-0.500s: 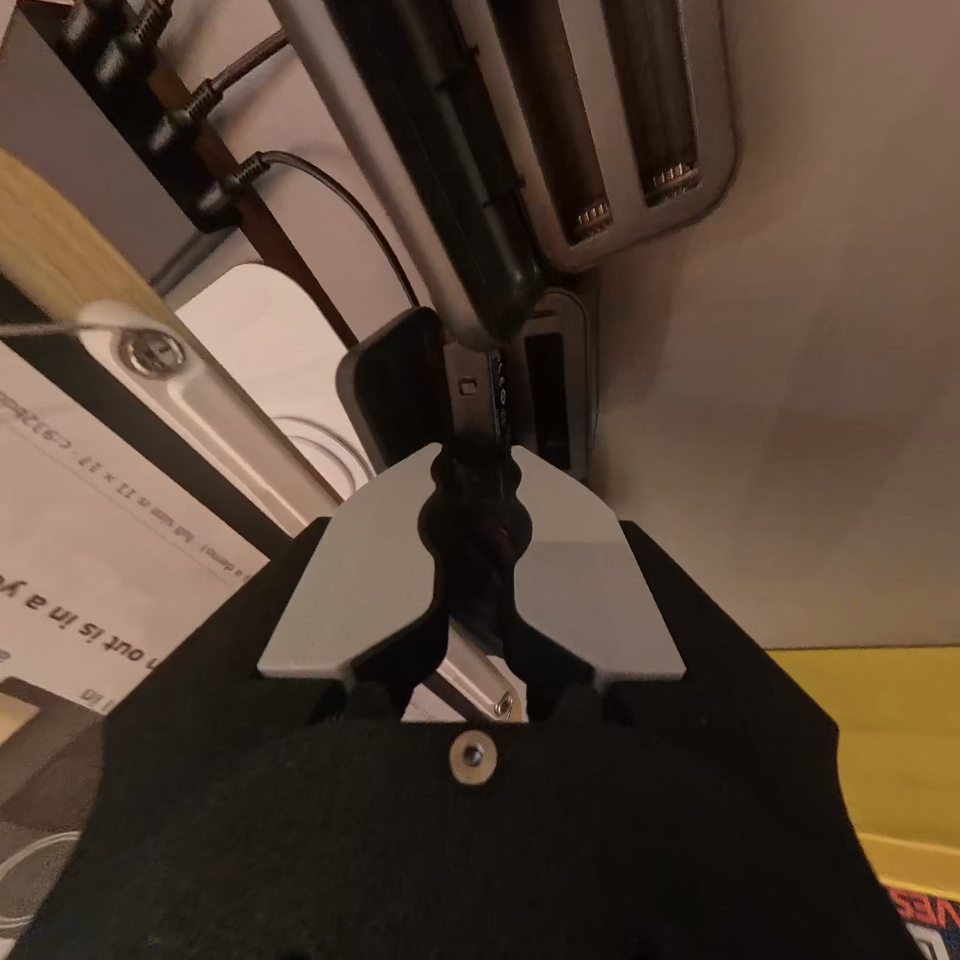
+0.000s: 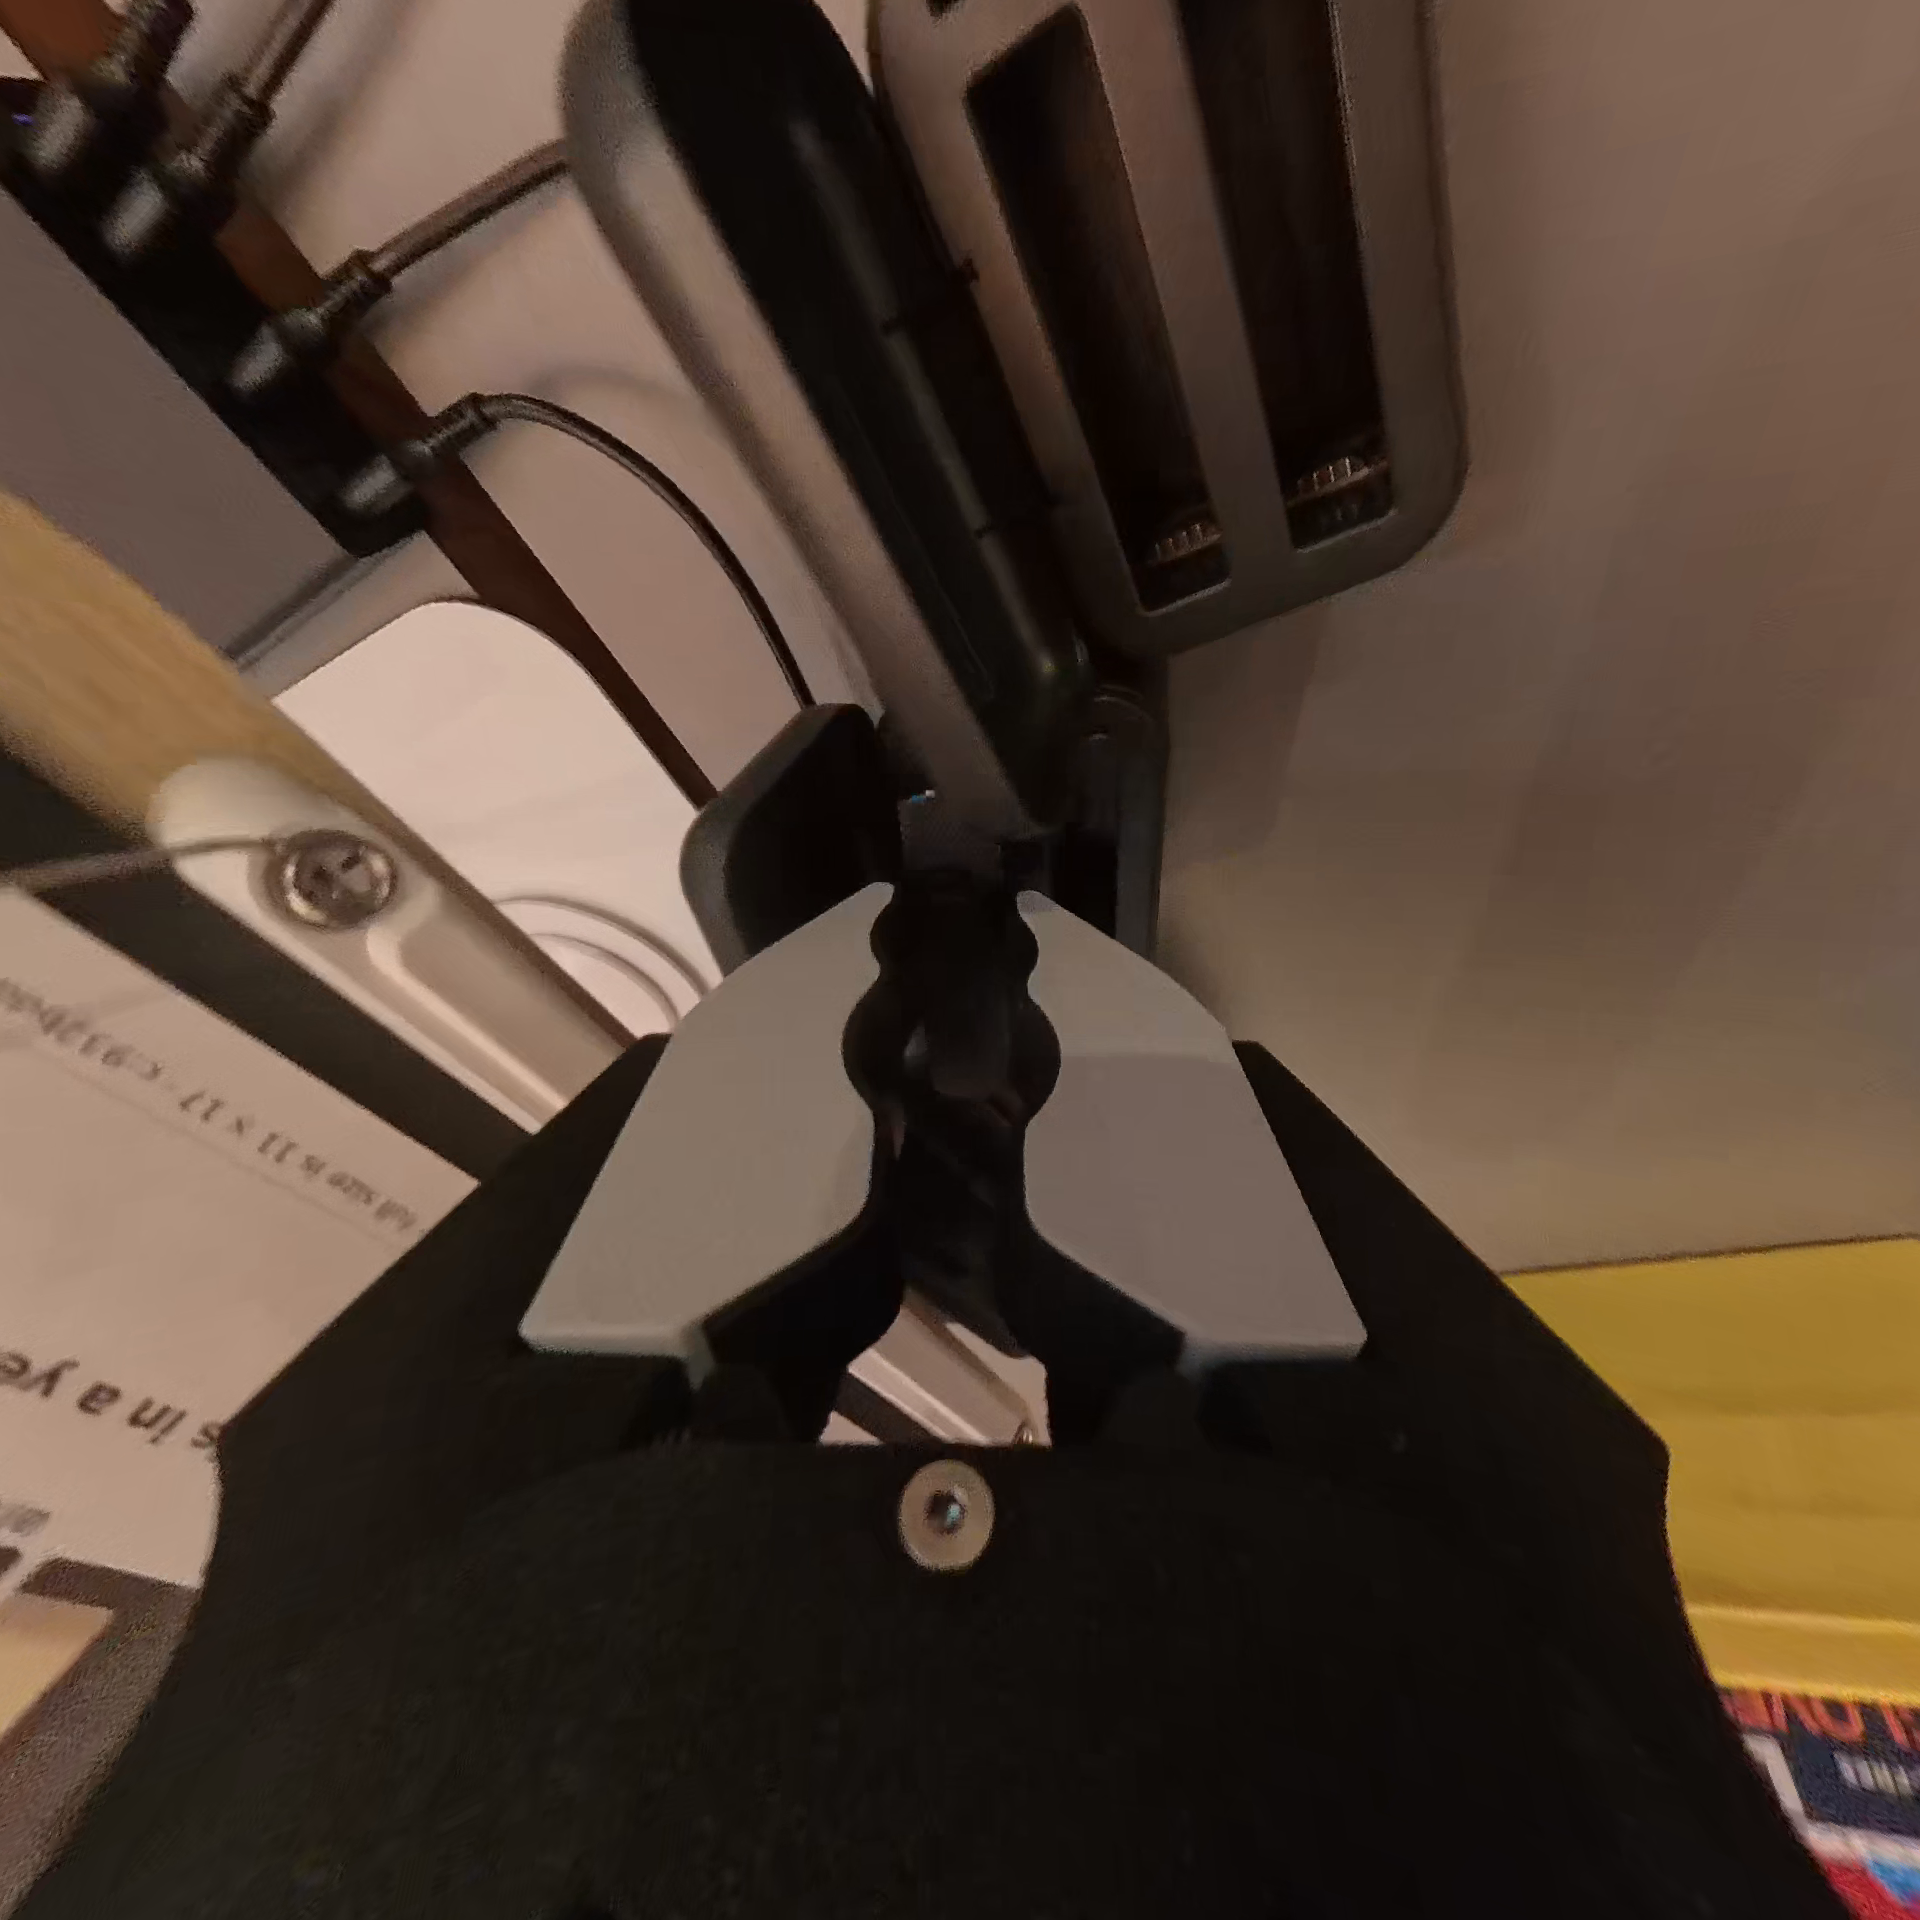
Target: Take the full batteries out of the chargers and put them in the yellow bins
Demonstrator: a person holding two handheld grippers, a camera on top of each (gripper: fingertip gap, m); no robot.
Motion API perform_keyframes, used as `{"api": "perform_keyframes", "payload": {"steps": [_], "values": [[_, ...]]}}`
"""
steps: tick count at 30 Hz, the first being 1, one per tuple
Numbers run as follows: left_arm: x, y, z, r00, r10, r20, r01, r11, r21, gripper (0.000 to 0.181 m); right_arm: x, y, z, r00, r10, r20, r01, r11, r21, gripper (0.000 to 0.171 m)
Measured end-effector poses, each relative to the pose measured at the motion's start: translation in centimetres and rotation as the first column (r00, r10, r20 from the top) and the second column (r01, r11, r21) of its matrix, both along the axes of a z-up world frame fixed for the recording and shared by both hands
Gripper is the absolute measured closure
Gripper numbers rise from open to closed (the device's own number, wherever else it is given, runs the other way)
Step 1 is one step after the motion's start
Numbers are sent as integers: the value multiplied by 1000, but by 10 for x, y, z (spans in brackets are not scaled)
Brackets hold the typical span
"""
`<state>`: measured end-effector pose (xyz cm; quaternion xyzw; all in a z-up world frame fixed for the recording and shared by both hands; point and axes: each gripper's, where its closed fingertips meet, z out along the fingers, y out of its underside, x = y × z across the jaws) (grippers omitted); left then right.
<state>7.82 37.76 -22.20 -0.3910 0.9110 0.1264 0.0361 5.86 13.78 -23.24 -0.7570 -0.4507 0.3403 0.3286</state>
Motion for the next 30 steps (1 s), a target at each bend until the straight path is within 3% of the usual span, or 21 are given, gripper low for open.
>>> {"api": "perform_keyframes", "payload": {"steps": [15,30], "values": [[8,-9,8,927,117,356,8,943,-333,165,0,-3,-5,1000,18,11,-18,1000,-22,144],[-1,0,7,929,89,360,-26,984,-178,163,0,-6,-7,1000,26,16,-26,999,-34,143]]}}
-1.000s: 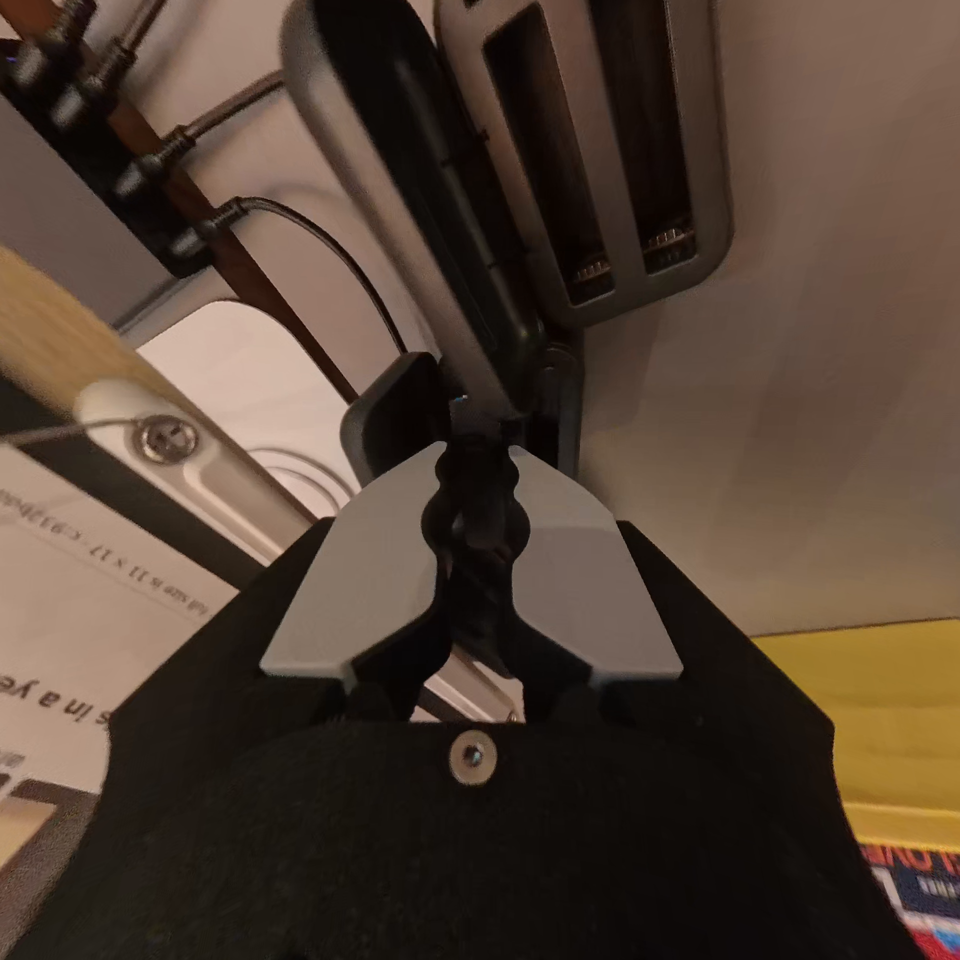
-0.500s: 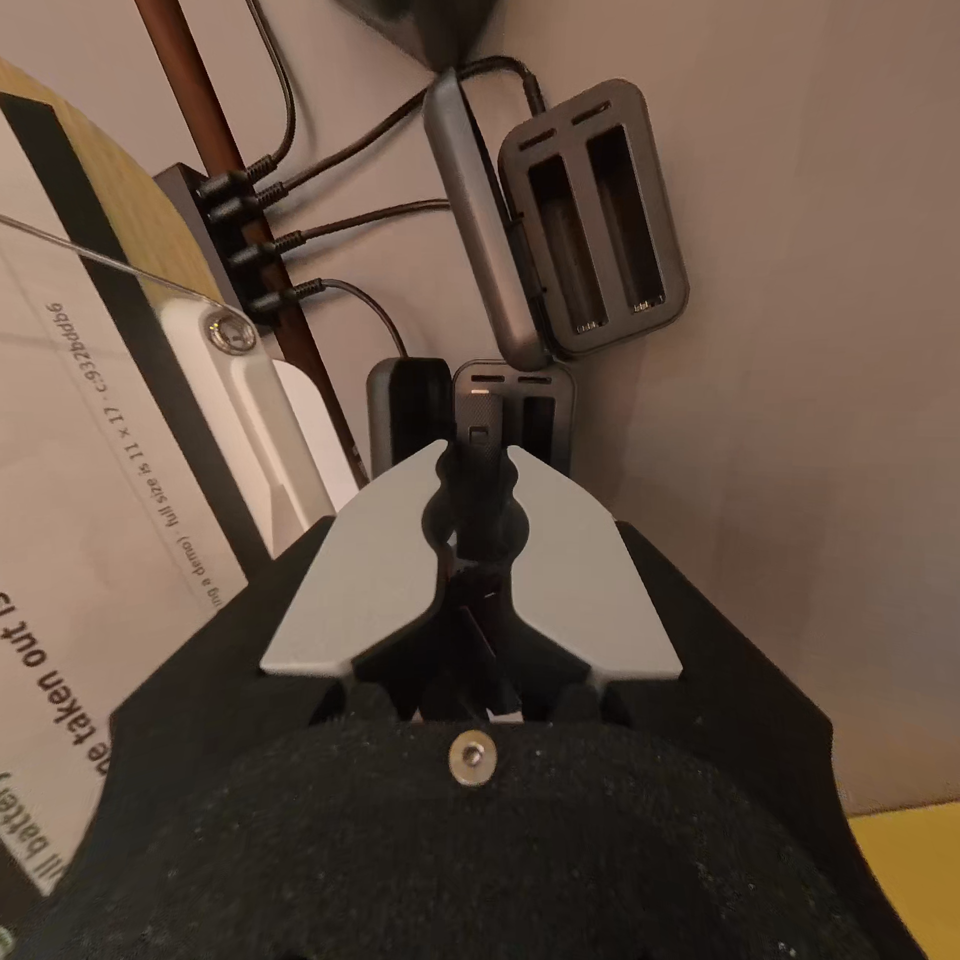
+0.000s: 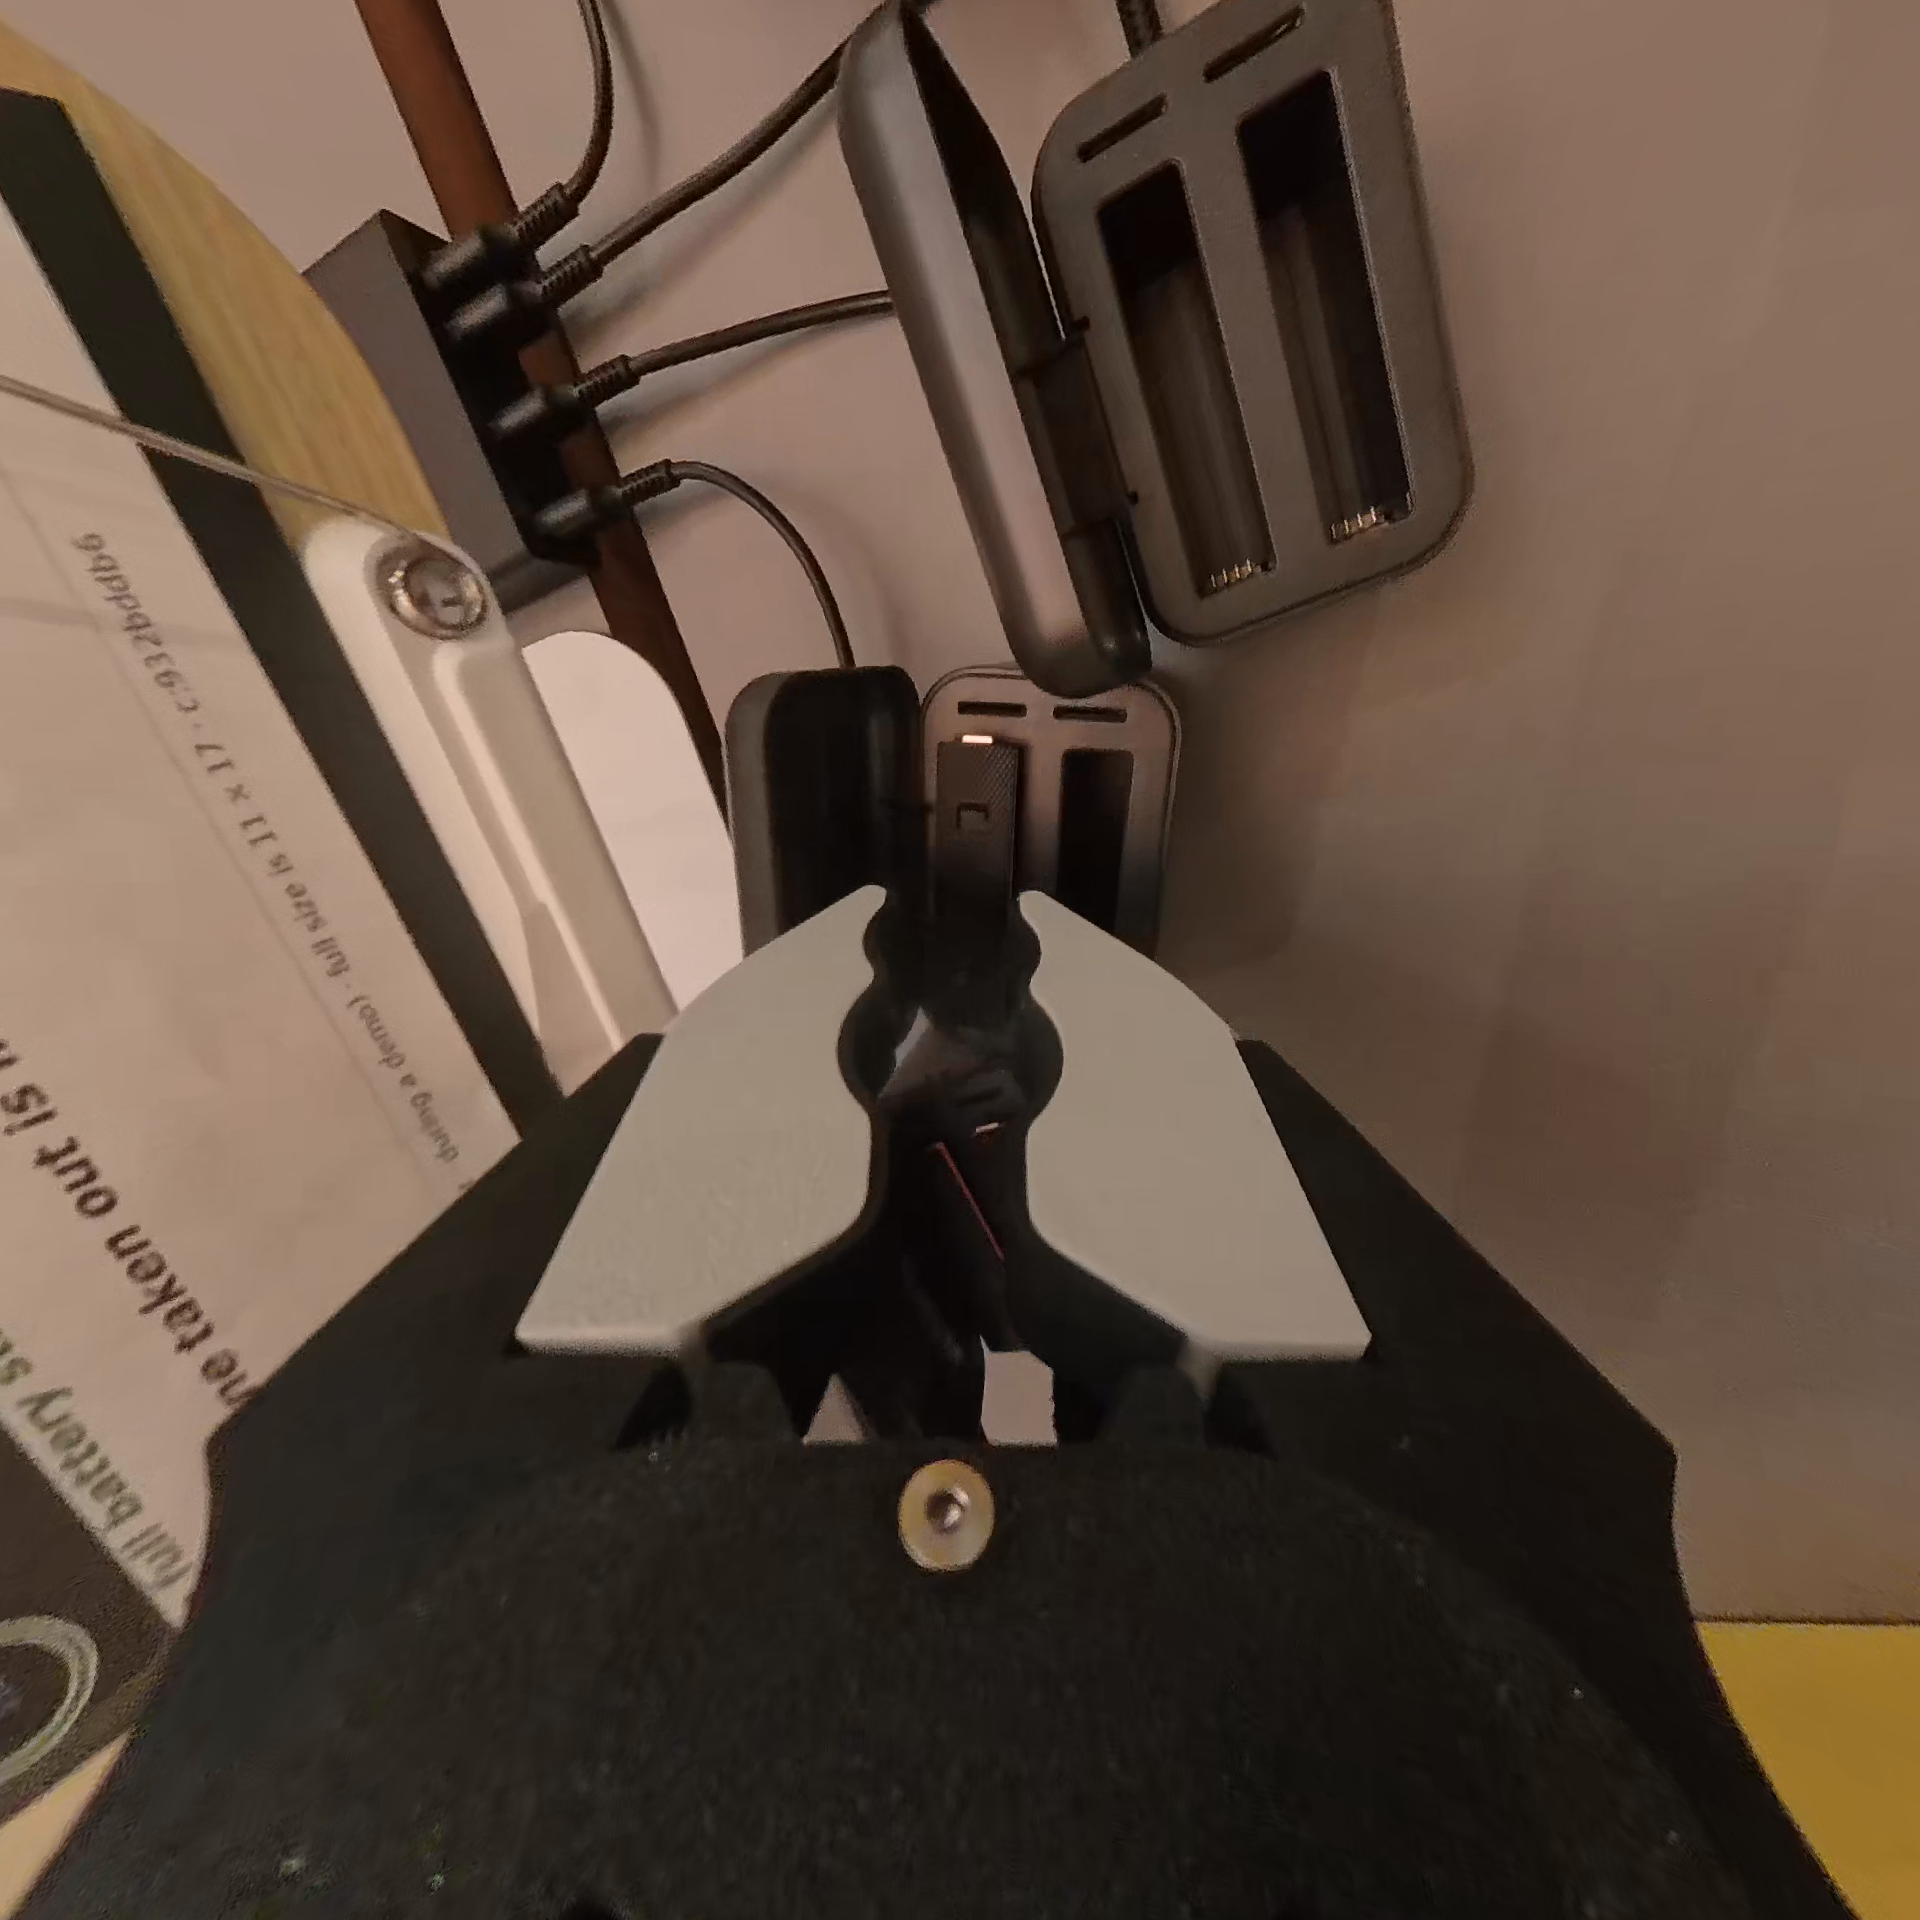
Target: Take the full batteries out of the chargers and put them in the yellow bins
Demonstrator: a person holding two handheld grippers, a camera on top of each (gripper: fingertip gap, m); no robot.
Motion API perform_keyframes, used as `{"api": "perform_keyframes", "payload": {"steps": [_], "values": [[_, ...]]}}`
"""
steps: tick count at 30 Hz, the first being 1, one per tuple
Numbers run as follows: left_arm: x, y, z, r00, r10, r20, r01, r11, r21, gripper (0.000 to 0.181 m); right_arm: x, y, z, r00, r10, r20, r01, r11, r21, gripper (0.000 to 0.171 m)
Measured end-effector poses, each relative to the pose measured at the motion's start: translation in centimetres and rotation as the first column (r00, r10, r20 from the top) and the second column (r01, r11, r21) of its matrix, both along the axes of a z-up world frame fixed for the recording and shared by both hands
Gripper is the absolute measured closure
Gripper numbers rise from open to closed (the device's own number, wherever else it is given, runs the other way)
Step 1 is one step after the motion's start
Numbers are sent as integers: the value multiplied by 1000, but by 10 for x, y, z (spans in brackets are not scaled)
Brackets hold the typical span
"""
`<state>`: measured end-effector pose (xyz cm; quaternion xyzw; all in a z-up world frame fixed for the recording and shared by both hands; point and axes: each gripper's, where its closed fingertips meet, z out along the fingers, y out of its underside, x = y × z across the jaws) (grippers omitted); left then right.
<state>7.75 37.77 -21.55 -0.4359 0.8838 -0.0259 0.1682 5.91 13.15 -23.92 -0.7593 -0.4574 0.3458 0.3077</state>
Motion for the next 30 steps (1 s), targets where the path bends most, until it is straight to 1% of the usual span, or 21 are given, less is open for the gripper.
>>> {"api": "perform_keyframes", "payload": {"steps": [3,5,8,12,13,17,26,30], "values": [[-3,0,9,1000,3,23,-4,1000,25,164,0,-1,0,1000,2,2,-2,1000,1,143],[-1,1,13,999,13,52,-16,998,55,168,0,-1,-1,1000,3,3,-3,1000,-1,143],[1,4,10,996,32,78,-40,994,103,181,-1,-2,-2,1000,5,8,-5,1000,-2,143],[-1,7,-4,997,62,42,-67,989,128,181,0,-3,-2,1000,5,9,-5,1000,-1,143],[0,8,-5,997,61,47,-67,988,142,181,0,-2,-2,1000,4,9,-4,1000,-1,143],[-1,6,-6,997,69,28,-72,990,121,180,0,-3,-3,1000,5,10,-5,1000,-4,143],[-1,6,-6,999,18,-49,-5,968,253,180,-1,-4,-7,1000,11,12,-11,1000,-12,142],[-1,6,-6,995,8,-95,19,960,280,181,-2,-4,-8,1000,12,13,-11,1000,-12,142]]}}
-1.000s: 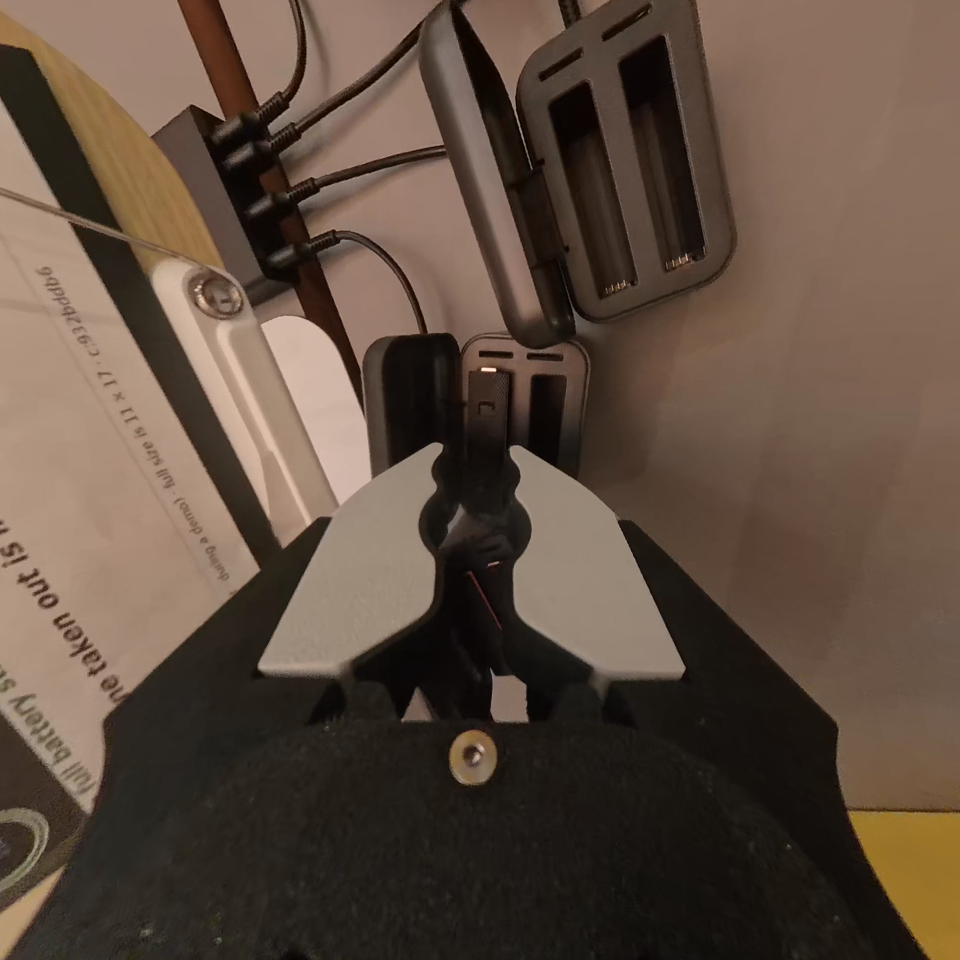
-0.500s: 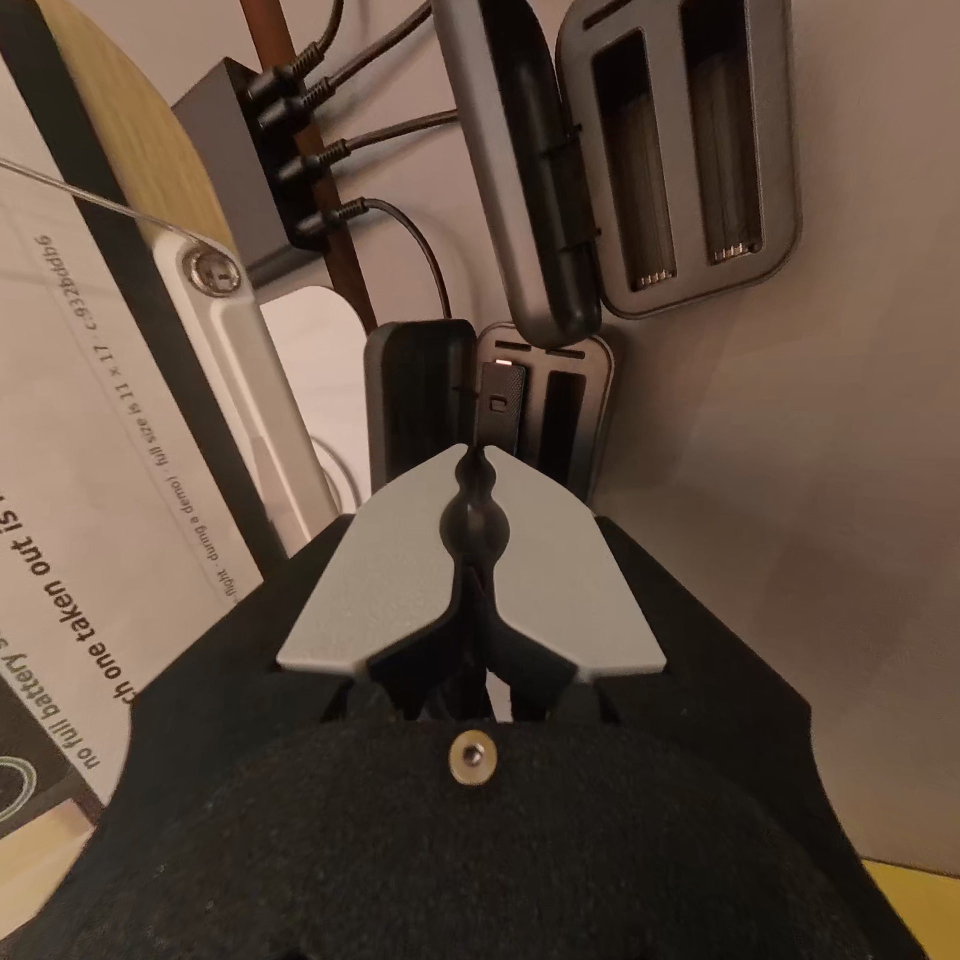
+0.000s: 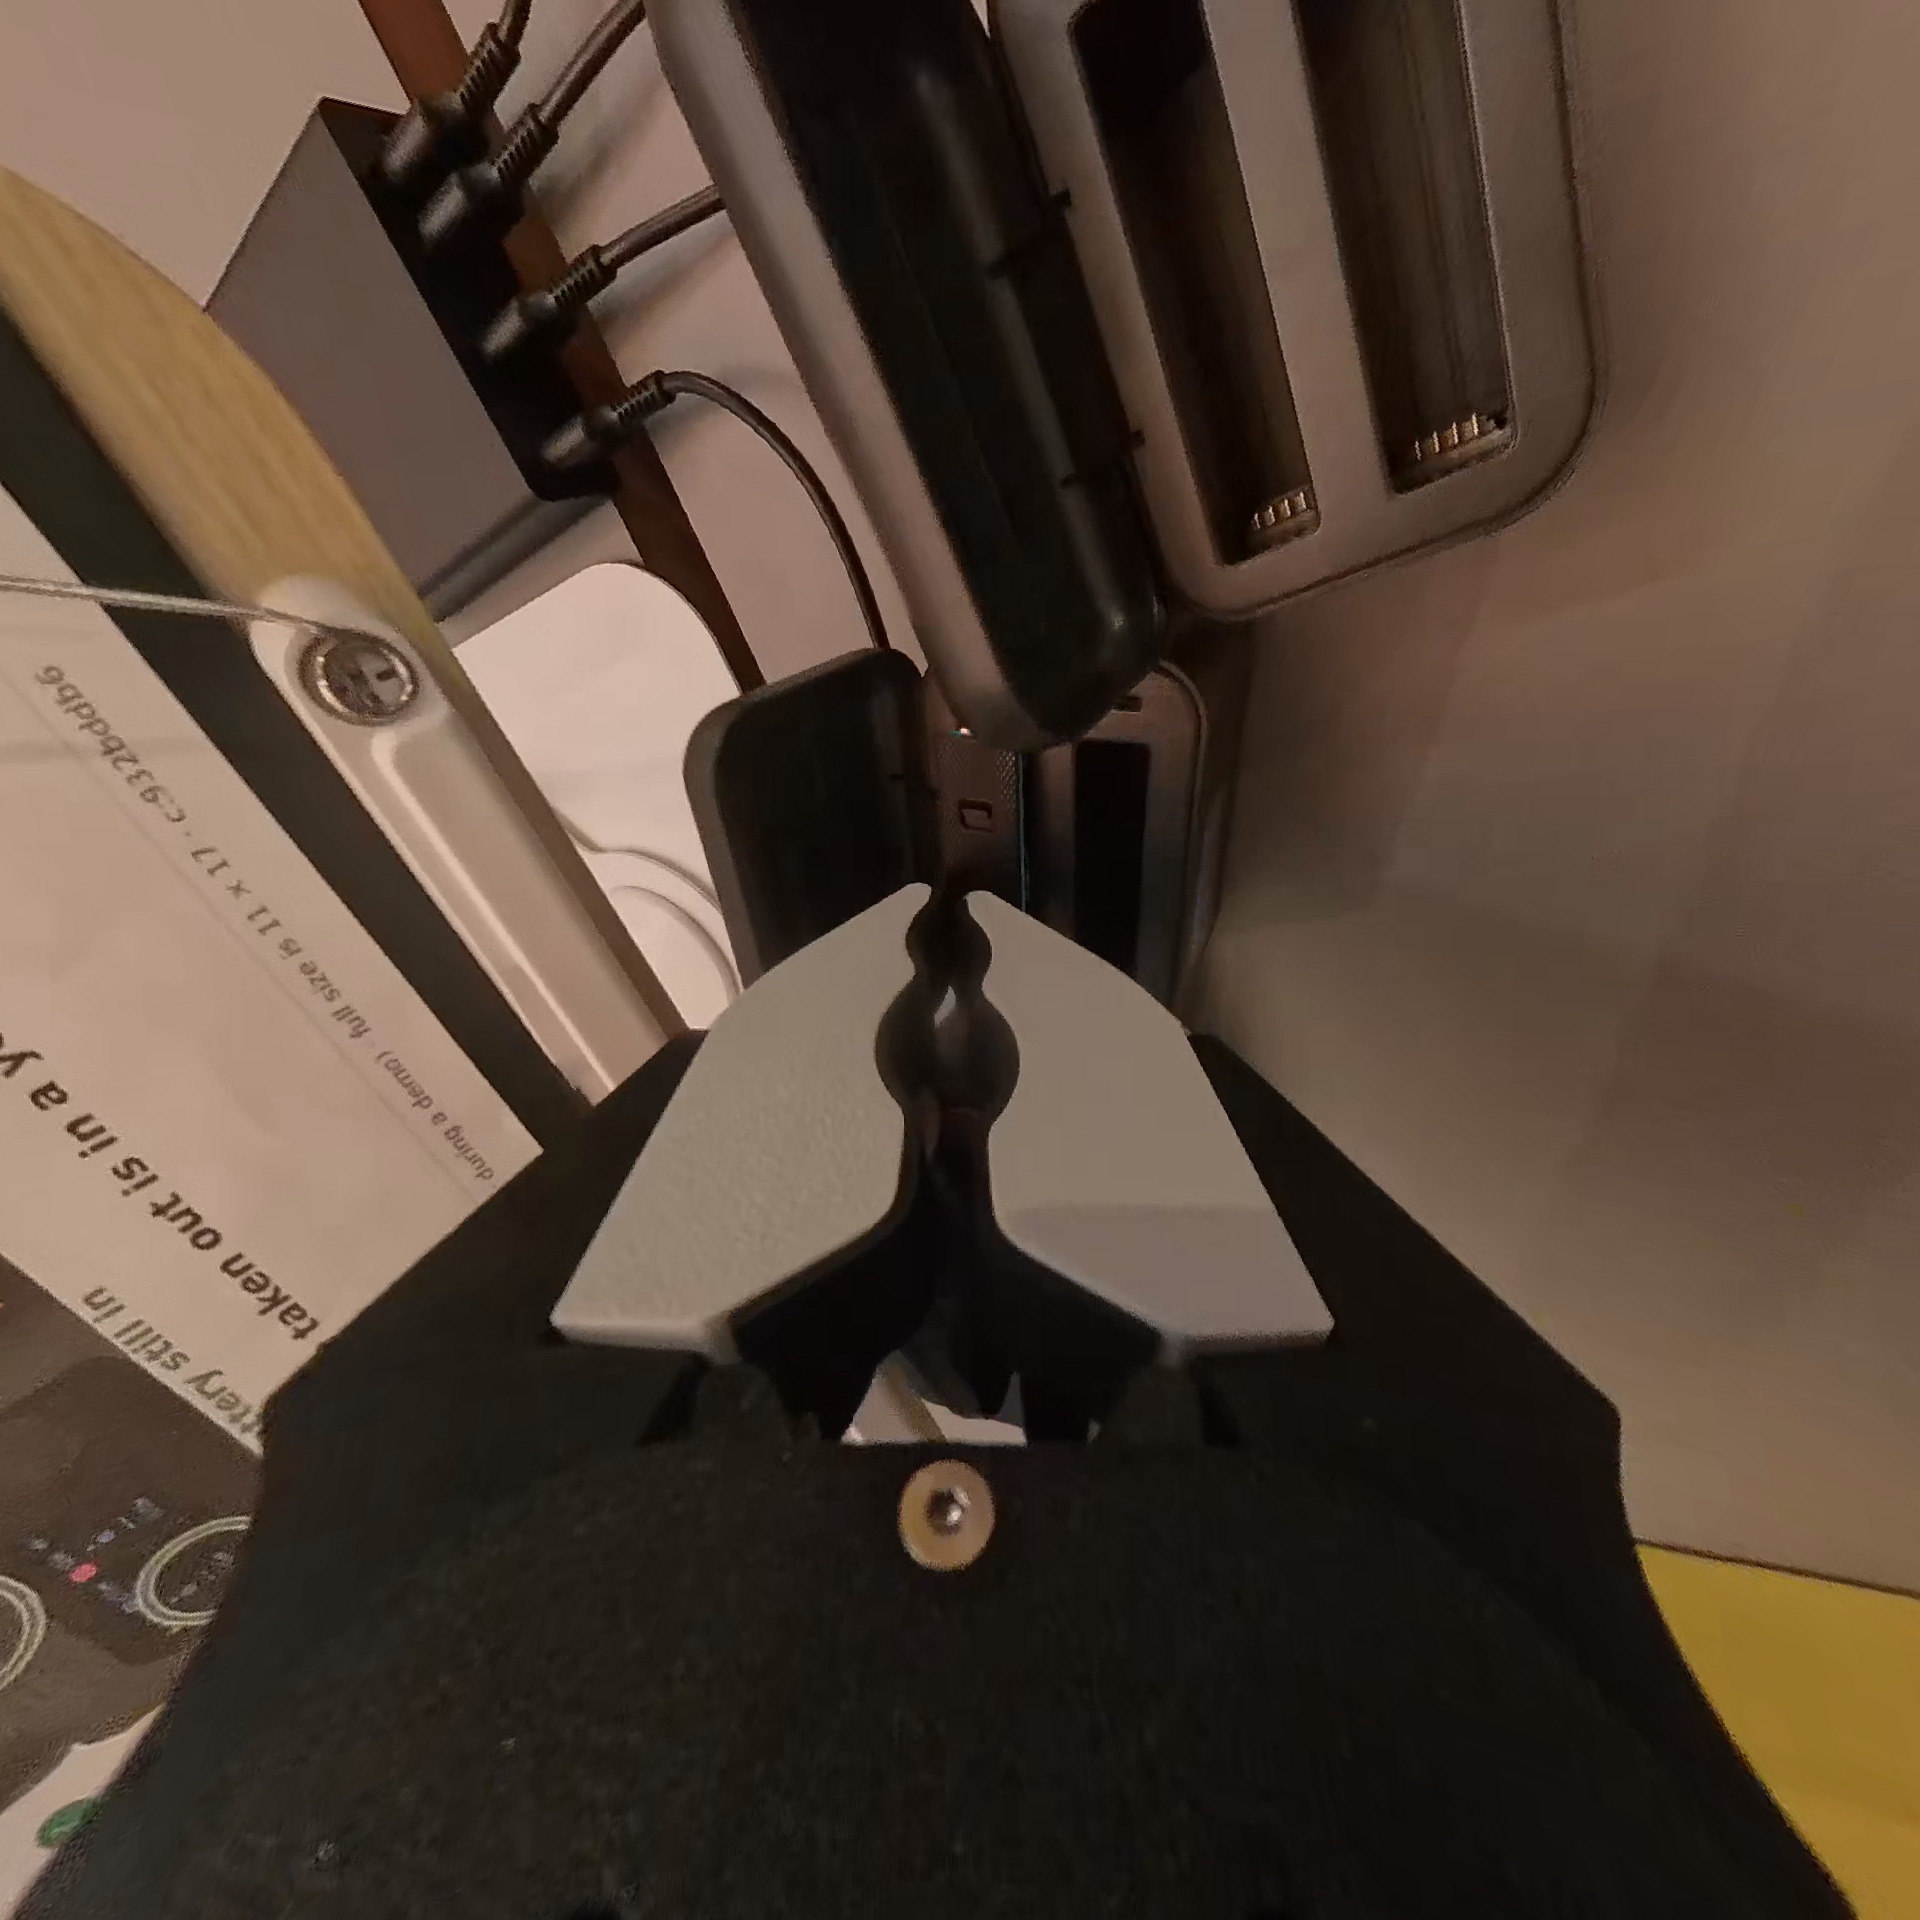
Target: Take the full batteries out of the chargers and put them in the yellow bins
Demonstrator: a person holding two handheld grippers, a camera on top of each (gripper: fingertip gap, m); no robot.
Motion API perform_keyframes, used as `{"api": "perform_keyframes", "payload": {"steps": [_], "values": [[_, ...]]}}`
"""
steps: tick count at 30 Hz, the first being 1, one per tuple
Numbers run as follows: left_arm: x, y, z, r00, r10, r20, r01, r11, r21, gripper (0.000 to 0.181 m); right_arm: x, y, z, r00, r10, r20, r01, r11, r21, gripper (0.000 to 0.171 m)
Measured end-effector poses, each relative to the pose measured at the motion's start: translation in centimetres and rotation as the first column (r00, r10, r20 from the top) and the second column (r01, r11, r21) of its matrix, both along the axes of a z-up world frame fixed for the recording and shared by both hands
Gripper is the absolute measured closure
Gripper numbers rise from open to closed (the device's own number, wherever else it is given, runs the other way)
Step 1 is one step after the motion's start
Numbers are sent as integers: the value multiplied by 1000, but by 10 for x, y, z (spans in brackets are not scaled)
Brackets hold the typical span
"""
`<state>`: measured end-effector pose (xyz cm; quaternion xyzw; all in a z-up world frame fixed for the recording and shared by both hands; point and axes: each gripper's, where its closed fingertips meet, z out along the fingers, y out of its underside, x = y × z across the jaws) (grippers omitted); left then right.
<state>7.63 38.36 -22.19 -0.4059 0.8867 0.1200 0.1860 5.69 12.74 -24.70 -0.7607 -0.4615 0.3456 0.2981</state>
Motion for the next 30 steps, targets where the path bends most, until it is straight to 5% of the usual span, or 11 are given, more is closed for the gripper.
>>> {"api": "perform_keyframes", "payload": {"steps": [15,30], "values": [[1,0,1,999,7,50,-9,1000,30,181,5,3,-1,1000,-21,9,21,1000,22,143],[-20,0,58,958,85,273,-102,993,51,181,5,2,-5,1000,-22,13,22,1000,17,142]]}}
